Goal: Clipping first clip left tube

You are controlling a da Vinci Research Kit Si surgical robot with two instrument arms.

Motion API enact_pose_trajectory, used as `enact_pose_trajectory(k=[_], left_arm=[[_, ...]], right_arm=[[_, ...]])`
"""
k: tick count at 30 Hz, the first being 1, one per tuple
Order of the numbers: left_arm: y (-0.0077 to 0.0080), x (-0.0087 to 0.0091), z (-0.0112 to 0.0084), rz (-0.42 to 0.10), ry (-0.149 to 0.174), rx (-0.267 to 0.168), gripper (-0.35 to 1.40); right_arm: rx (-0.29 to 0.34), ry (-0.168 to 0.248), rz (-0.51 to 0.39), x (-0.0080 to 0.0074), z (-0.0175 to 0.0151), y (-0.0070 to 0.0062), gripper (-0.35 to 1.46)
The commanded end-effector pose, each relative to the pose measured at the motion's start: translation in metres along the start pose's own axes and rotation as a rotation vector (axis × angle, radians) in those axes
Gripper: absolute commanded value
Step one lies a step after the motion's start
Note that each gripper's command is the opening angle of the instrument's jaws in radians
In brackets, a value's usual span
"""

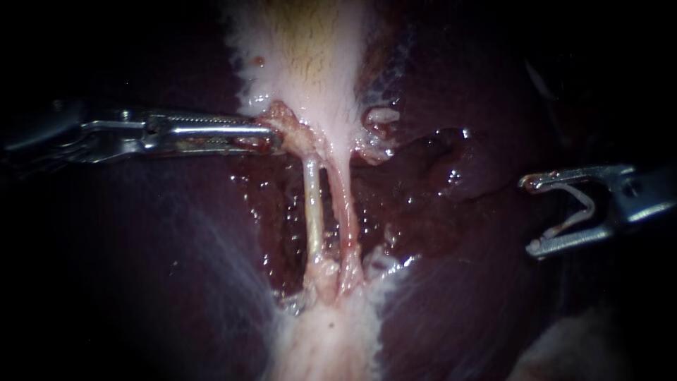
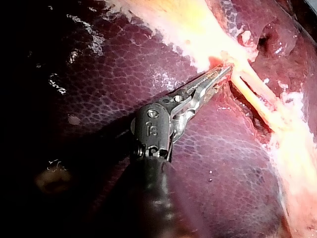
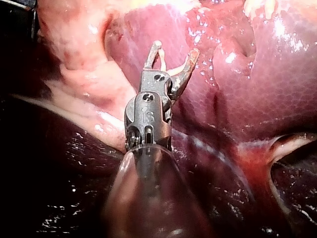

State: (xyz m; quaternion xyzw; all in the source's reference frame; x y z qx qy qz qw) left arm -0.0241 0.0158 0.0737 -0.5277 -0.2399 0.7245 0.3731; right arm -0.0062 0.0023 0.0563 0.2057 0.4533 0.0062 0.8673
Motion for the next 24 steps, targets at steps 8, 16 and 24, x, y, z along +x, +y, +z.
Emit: enact_pose_trajectory(k=[8,16,24], left_arm=[[0.0009,0.001,-0.0022,-0.006,-0.001,-0.003,-0.35],[0.0028,0.0058,-0.0073,-0.003,0.038,0.016,-0.35],[0.0035,0.0071,-0.0088,0.01,0.057,0.017,-0.35]], right_arm=[[0.0,0.0,0.0,0.0,0.0,0.0,0.5],[0.0,0.0,0.0,0.0,0.0,0.0,0.5],[-0.001,0.0,0.001,0.0001,0.0001,0.0,0.5]])
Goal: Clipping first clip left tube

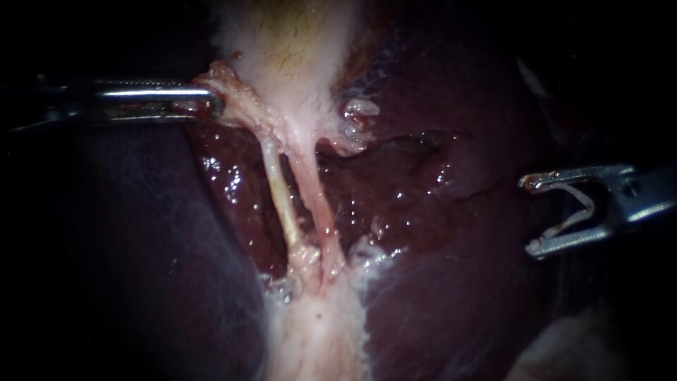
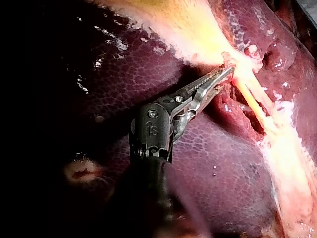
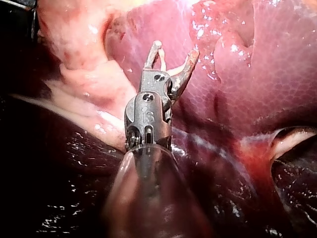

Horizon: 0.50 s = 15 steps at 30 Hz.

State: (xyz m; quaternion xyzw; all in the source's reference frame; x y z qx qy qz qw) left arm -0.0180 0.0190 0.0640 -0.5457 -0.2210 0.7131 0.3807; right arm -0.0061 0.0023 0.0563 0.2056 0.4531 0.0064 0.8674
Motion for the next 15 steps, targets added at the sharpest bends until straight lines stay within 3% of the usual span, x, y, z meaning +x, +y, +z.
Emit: enact_pose_trajectory(k=[1,7,15], left_arm=[[0.0,-0.0001,0.0,0.001,0.001,0.001,-0.35],[0.0001,-0.0002,0.0001,0.001,0.001,0.002,-0.35],[0.0001,-0.0002,0.0002,0.002,0.002,0.003,-0.35]], right_arm=[[-0.001,0.0,0.001,0.0001,0.0001,0.0,0.5],[-0.013,0.004,0.009,0.0016,0.0022,0.0002,0.5],[-0.04,0.027,0.017,0.0047,0.0076,0.0001,0.5]])
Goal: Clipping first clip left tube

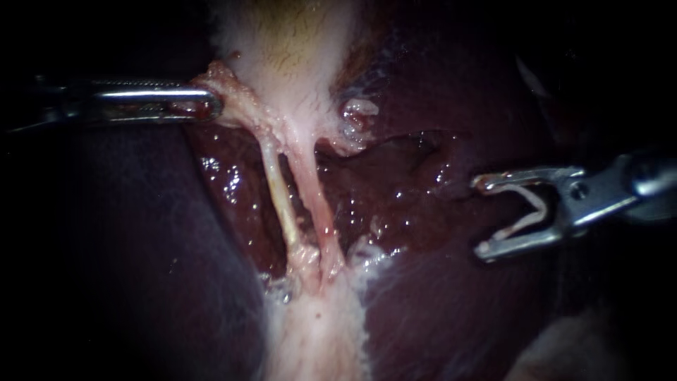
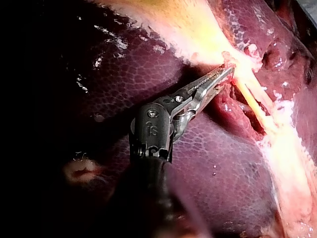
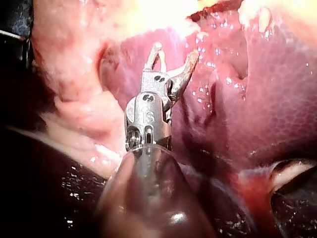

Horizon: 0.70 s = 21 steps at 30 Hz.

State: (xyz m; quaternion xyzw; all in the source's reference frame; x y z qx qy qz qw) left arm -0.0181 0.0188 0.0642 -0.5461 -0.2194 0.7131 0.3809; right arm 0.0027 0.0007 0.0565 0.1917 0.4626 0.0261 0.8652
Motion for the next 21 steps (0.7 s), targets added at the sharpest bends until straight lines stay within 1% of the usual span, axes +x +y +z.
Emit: enact_pose_trajectory(k=[1,6,9,13,21], left_arm=[[0.0,0.0,0.0001,0.0,0.0,0.0,-0.35],[0.0,0.0001,0.0003,0.0,0.0,0.001,-0.35],[0.0,0.0001,0.0003,0.0,0.0,0.002,-0.35],[0.0,0.0001,0.0004,0.0,0.0,0.002,-0.35],[-0.0002,0.0001,0.0005,0.005,0.001,0.002,-0.35]], right_arm=[[0.003,0.001,0.006,0.0002,0.0007,0.0,0.5],[0.026,0.014,0.028,0.0014,0.0041,0.0003,0.49],[0.063,0.026,0.051,0.0019,0.0058,0.0004,0.49],[0.081,0.044,0.069,0.0025,0.0076,0.0005,0.49],[0.108,0.045,0.097,0.0034,0.0119,0.0006,0.49]])
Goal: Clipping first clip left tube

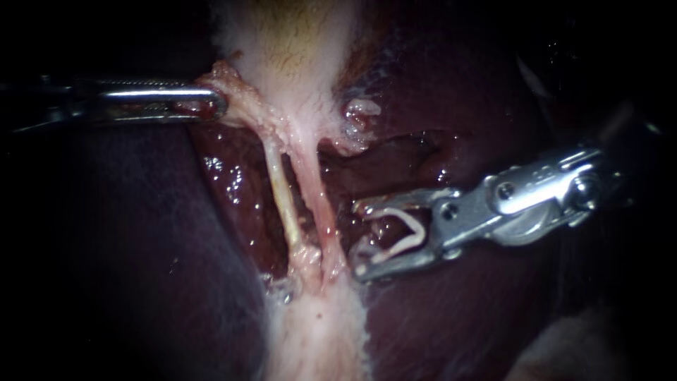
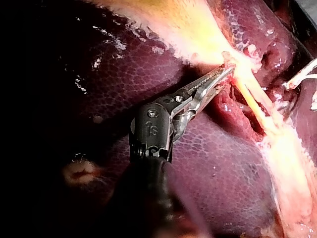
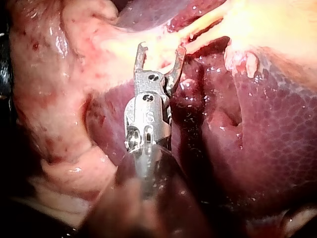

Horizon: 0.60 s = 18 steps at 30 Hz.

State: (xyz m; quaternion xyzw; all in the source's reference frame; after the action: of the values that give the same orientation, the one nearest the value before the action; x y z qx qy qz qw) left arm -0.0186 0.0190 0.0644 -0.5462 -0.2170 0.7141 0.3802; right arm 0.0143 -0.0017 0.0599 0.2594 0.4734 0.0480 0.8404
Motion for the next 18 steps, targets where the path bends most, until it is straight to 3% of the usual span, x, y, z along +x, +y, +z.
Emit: enact_pose_trajectory(k=[1,7,18], left_arm=[[0.0,0.0,0.0,0.001,0.0,-0.001,-0.35],[0.0,0.0,0.0001,0.001,0.0,0.0,-0.35],[0.0001,0.0001,0.0004,0.0,0.001,0.002,-0.35]], right_arm=[[0.003,-0.002,0.003,0.0,0.0007,0.0,0.49],[0.018,-0.004,-0.001,-0.0002,0.0032,0.0006,0.48],[0.013,-0.027,0.005,-0.0005,0.0047,0.0017,0.48]])
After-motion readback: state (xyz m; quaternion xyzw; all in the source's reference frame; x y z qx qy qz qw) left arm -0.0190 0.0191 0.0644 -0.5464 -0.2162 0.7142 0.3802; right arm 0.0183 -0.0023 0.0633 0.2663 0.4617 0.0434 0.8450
